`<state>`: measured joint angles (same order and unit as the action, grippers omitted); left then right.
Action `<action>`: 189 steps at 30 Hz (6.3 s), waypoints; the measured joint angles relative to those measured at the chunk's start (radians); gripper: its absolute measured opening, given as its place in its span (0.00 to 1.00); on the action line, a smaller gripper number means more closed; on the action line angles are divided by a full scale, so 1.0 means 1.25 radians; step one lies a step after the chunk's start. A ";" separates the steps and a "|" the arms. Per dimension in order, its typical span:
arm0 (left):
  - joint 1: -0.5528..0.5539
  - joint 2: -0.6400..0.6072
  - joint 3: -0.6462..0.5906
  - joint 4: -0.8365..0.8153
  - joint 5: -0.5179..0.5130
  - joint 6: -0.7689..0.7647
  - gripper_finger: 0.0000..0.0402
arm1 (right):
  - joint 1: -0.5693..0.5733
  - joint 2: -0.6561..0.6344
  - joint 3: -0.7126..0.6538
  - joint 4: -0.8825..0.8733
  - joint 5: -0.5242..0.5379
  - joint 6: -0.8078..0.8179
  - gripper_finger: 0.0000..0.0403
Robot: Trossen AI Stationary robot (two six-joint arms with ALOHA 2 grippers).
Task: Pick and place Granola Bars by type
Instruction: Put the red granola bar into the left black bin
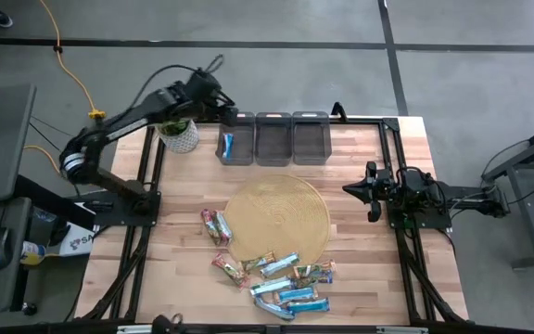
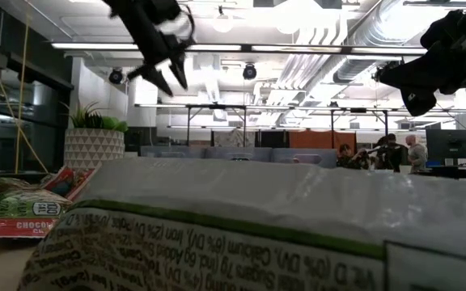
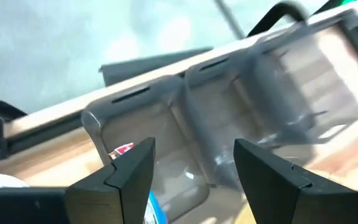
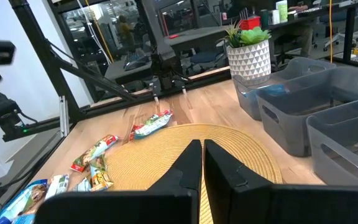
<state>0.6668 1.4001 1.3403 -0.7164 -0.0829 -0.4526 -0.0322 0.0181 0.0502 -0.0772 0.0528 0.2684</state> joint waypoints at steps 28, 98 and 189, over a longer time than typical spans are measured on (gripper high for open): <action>-0.480 -0.407 0.000 -0.285 -0.293 -0.230 0.54 | 0.000 0.000 0.000 0.000 0.000 0.000 0.00; -0.942 0.030 -0.491 0.051 -0.188 -1.510 0.54 | 0.000 0.000 0.000 0.000 0.000 0.000 0.00; -0.831 0.032 -0.557 0.116 -0.221 -1.436 0.19 | 0.000 0.000 0.000 0.000 0.000 0.000 0.00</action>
<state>-0.3717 1.4398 0.6445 -0.5720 -0.3592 -2.2470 -0.0322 0.0183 0.0502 -0.0773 0.0528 0.2687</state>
